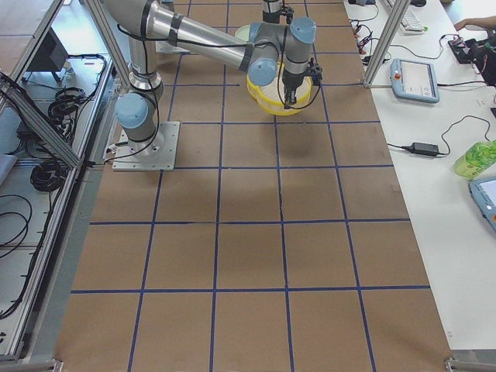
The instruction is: Stack buns with steamer
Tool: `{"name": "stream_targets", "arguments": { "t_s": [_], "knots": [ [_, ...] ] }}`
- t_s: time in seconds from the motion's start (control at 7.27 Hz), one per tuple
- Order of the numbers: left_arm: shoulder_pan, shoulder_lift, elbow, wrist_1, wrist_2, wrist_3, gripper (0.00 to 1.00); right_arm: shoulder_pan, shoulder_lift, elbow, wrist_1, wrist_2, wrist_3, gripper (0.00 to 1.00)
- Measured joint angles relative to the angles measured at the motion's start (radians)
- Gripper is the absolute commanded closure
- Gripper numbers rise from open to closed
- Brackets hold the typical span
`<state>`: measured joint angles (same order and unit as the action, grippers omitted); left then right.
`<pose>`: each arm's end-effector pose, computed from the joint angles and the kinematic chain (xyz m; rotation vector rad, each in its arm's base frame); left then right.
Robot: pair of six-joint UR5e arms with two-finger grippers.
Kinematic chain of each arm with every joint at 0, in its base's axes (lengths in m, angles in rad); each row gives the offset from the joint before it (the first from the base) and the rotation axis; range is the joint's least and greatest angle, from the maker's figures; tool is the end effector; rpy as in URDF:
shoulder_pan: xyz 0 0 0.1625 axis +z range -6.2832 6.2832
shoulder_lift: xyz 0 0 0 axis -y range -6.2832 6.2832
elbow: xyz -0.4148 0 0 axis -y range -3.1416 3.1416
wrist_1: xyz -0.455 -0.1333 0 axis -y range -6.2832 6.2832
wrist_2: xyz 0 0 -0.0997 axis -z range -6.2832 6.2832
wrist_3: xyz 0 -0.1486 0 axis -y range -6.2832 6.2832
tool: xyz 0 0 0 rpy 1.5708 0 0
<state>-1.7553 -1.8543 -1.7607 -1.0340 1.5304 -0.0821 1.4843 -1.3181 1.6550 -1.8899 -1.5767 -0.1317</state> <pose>-0.2525 -0.5936 0.2114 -0.1602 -3.0877 0.0889 0.0775 -0.6393 0.2634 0.0710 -3.1367 -0.0288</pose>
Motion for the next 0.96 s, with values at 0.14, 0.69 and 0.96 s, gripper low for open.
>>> {"name": "stream_targets", "arguments": {
  "t_s": [0.14,0.69,0.96],
  "knots": [
    [0.089,0.016,-0.030,-0.024,0.021,0.129,0.00,0.071,0.020,0.005,-0.033,0.000,0.090,0.94],
    [0.366,0.027,-0.180,-0.038,0.045,0.434,0.14,0.307,0.087,0.001,-0.132,0.002,0.337,0.94],
    [0.386,0.013,-0.205,-0.036,0.087,0.456,0.33,0.326,0.102,0.007,-0.136,-0.005,0.324,0.94]
  ]
}}
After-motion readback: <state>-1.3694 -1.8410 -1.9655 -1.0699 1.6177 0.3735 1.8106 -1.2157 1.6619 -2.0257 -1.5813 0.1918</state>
